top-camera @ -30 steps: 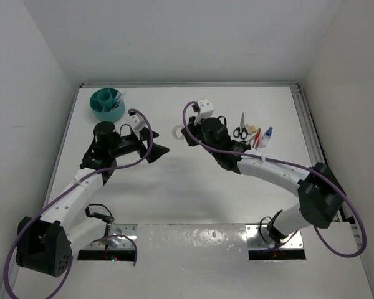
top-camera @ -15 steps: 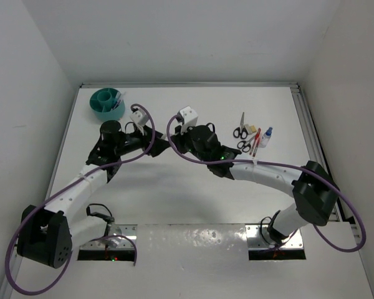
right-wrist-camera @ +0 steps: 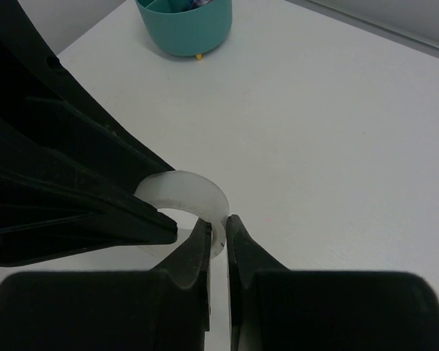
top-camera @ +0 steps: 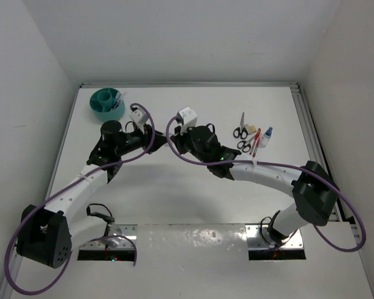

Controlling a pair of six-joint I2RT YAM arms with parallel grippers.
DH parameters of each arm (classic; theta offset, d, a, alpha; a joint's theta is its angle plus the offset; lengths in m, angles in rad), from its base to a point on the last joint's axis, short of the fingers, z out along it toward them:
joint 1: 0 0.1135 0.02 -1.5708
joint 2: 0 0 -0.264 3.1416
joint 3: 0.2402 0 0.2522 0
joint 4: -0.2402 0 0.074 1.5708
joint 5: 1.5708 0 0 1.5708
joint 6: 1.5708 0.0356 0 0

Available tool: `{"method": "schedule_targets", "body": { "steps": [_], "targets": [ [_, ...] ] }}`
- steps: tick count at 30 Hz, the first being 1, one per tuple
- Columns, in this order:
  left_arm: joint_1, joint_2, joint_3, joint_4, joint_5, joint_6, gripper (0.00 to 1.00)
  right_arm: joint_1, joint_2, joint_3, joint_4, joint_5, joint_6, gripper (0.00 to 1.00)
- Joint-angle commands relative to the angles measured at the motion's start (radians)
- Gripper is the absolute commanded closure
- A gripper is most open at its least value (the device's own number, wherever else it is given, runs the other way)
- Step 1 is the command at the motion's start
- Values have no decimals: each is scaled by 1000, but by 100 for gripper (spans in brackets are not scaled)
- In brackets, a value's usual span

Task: Sort the stationery into containers
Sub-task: Place the stationery in the storage box.

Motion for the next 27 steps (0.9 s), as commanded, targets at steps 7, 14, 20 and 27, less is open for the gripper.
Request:
{"method": "schedule_targets", "body": {
  "steps": [7,14,20,27],
  "targets": [
    [67,-7,109,-115,-268,68,100,-38,-70,-41,81,-18,24,48],
    [206,75,337,-247,-586,47,100,-131,-116,-78,86,-15,65,45],
    [338,284,586,-468,-931,-90,100,-195,-101,-95,98,-69,88,45],
    [415,578,895,-568,-1083,-131,100,-282,-44,-101,112,-122,131,45]
  ]
}}
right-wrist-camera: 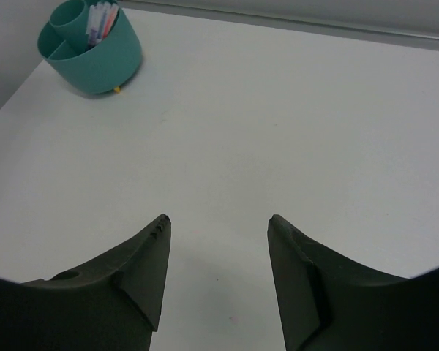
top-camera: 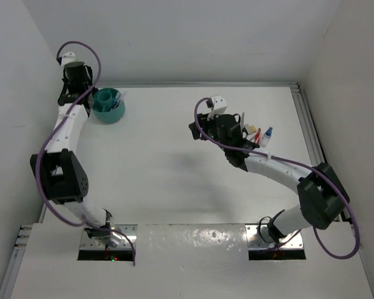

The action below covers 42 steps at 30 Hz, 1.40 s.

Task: Sort the stationery into containers
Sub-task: Place the stationery in the storage box.

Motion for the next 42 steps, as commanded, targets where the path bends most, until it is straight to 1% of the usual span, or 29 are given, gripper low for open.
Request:
{"method": "schedule_targets", "body": {
  "steps": [1,5,10,13,19,24,28,34,42],
  "targets": [
    [14,125,147,-98,-131,-38,100,-38,31,3,56,-50,45,45],
    [46,219,223,-139,-158,-53,100,-61,50,5,50,-62,73,46],
    [66,292,223,-121,-134,-40,100,-75,61,5,30,-59,84,46],
    [75,315,214,-120,-123,-56,100,-79,66,8,16,-58,85,46],
    [87,340,163,-44,-46,-69,100,-78,70,20,-10,-56,87,48],
    [89,380,201,-37,-5,-78,100,-78,66,26,-30,-47,89,48],
    [92,383,211,-44,35,-98,100,-78,63,26,-33,-36,96,49],
    [91,401,192,-41,37,-98,100,-79,64,31,-42,-27,102,49],
    [87,427,165,2,64,-93,100,-78,51,29,-64,-18,99,49]
  ]
}}
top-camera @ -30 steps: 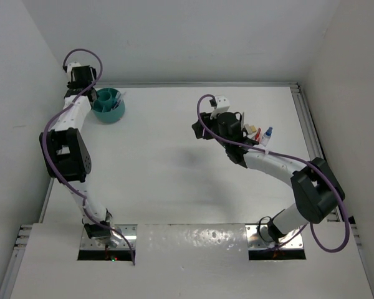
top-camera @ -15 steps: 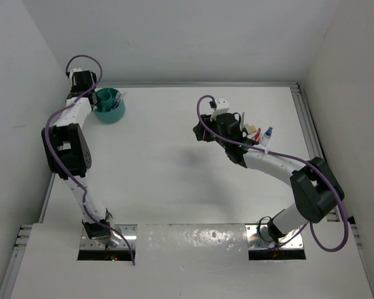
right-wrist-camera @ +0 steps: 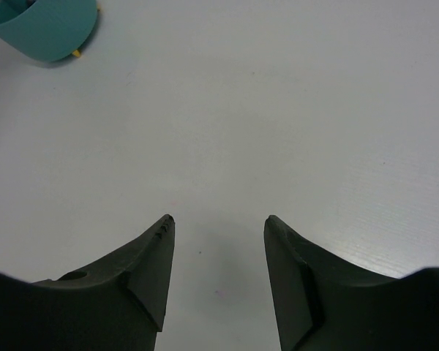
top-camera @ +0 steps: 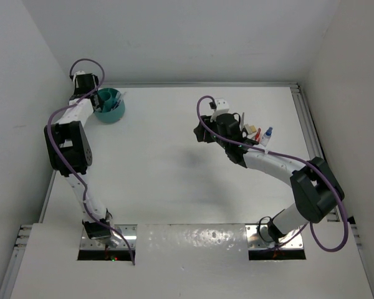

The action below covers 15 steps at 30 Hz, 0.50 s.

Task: Sort the stationery into containers
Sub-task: Place the stationery in the storage box.

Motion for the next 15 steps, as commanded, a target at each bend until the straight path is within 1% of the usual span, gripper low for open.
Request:
{"method": "schedule_targets", "body": {
  "steps": [1,7,8,10,11,13,14,15],
  "targets": [
    [11,-2,-2,57,15,-10,100,-4,-22,29,15,28,10,49],
    [11,5,1,73,15,-5,100,-4,-23,34,6,28,7,49],
    [11,4,4,73,18,-4,92,-2,-25,35,3,28,5,49],
    [11,5,8,62,17,-11,82,-1,-30,34,0,30,1,49],
    [13,5,16,60,17,-13,73,-2,-31,34,0,30,-2,49],
    [14,1,24,57,14,-7,65,1,-37,34,-7,34,-8,49],
    [14,-1,30,59,11,2,58,1,-39,34,-7,36,-10,49],
    [14,-2,28,62,9,4,54,-1,-42,32,-8,36,-11,49]
  ]
}}
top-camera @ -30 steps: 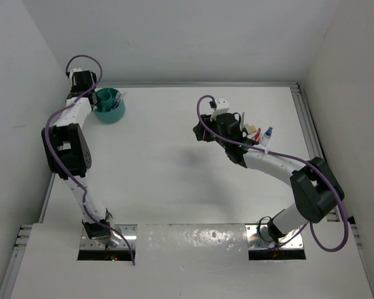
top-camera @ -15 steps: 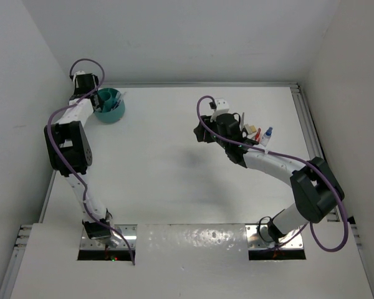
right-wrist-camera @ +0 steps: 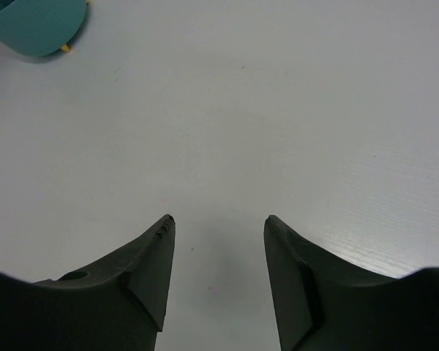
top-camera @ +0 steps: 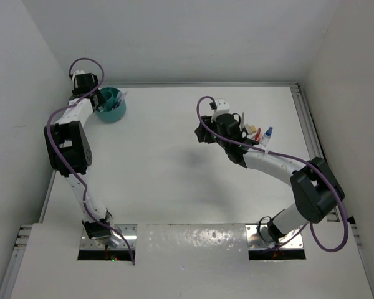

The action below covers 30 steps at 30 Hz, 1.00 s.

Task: Sort the stationery into containers
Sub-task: Place the stationery in the storage box.

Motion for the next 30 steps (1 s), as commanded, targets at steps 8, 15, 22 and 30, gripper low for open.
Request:
{"method": "schedule_targets", "body": {
  "steps": [8,15,22,30],
  "targets": [
    [14,-32,76,-2,-23,-13,45,-3,-81,42,-55,43,-8,50],
    [14,-139,148,-20,-7,36,56,-62,-231,-30,-348,242,99,94],
    [4,-244,150,-82,214,262,64,-299,-187,-52,-613,244,168,84],
    [-10,-325,76,-272,490,299,64,-375,-13,3,-581,336,165,76]
  ]
}}
